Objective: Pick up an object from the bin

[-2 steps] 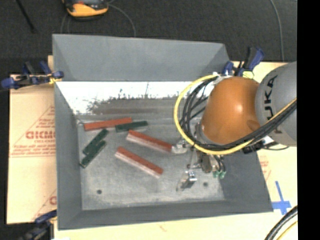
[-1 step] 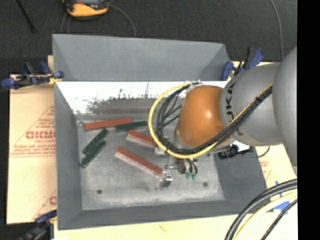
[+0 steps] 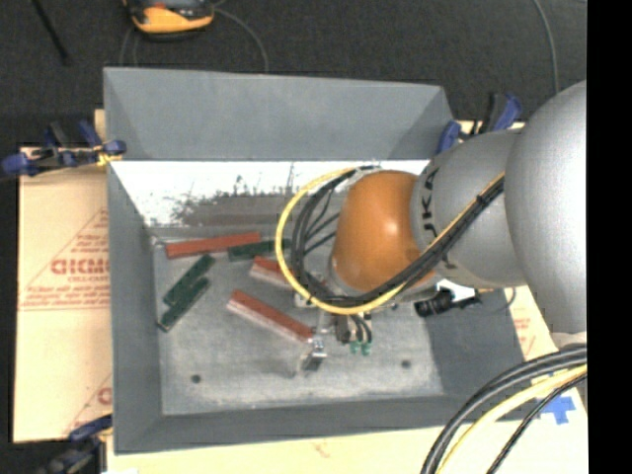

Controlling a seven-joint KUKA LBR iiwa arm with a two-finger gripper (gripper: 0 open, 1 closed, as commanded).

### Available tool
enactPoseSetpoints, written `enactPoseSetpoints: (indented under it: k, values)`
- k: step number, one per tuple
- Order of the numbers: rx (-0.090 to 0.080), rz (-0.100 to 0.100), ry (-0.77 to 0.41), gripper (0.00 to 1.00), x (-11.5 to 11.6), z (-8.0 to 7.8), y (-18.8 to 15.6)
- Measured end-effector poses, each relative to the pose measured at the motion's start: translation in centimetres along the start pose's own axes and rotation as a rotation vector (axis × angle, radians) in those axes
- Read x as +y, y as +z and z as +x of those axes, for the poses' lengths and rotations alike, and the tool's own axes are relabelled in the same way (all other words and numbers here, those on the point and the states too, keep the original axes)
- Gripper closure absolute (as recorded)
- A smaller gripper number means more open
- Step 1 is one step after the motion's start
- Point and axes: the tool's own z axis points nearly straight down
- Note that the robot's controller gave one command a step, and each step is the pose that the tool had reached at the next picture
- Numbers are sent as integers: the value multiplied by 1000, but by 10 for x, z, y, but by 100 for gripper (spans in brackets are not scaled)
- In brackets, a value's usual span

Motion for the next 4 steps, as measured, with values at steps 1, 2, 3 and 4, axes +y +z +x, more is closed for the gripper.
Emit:
enactPoseSetpoints:
  k: [1,2,3,4]
  values:
    - [-10,-3,12,0,35,-16,-25]
    - [-11,-1,-17,0,44,-18,24]
    - [1,0,-20,100,52,-26,18]
    - [3,1,-21,100,52,-27,18]
